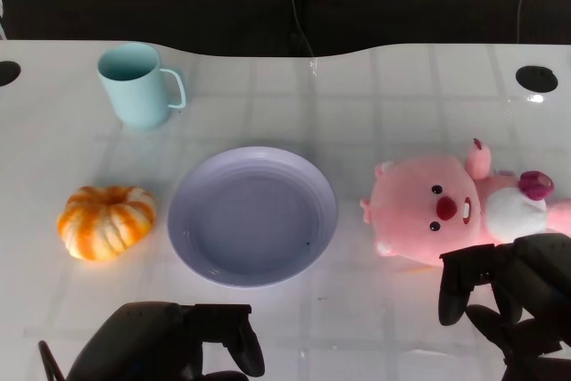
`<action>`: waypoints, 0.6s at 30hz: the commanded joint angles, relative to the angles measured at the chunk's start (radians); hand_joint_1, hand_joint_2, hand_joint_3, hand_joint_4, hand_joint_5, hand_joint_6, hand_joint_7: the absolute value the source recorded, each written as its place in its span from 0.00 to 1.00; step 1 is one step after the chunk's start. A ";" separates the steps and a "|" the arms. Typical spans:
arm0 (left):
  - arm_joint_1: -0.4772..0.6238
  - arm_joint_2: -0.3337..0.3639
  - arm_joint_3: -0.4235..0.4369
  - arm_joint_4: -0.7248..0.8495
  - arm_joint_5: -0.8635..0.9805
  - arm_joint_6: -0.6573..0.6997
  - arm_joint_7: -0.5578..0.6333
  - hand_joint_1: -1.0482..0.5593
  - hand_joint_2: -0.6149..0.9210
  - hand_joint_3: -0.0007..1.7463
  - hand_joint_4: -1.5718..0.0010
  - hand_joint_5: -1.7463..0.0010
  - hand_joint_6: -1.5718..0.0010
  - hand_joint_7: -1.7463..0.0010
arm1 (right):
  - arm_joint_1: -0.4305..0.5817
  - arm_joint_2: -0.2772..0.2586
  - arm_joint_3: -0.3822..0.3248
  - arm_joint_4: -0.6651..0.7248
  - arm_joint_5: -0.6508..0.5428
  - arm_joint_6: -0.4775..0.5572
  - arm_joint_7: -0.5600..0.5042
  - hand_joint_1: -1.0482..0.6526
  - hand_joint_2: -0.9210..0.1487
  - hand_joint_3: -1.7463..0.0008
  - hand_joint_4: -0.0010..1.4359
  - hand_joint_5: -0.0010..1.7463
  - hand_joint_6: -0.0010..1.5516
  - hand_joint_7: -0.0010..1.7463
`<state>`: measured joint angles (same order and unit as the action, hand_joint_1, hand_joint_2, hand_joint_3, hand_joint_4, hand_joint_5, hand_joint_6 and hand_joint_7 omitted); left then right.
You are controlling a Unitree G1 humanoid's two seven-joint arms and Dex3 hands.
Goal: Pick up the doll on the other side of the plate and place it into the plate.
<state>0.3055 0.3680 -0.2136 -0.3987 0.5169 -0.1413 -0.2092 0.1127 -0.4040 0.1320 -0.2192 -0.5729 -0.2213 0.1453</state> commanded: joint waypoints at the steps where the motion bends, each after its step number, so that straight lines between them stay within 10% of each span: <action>1: 0.011 0.011 0.012 -0.014 -0.010 0.007 -0.009 0.47 1.00 0.18 0.57 0.10 0.57 0.35 | -0.004 -0.018 -0.011 -0.014 0.009 0.005 0.008 0.65 0.61 0.27 0.67 0.92 0.66 0.60; 18: -0.007 0.014 0.022 -0.020 -0.025 0.013 -0.025 0.49 1.00 0.19 0.57 0.09 0.56 0.34 | -0.024 -0.015 -0.014 -0.018 0.013 0.030 0.026 0.61 0.58 0.30 0.64 0.96 0.58 0.72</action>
<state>0.2987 0.3695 -0.2000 -0.4070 0.4953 -0.1344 -0.2226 0.0929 -0.4049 0.1307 -0.2233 -0.5692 -0.2026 0.1637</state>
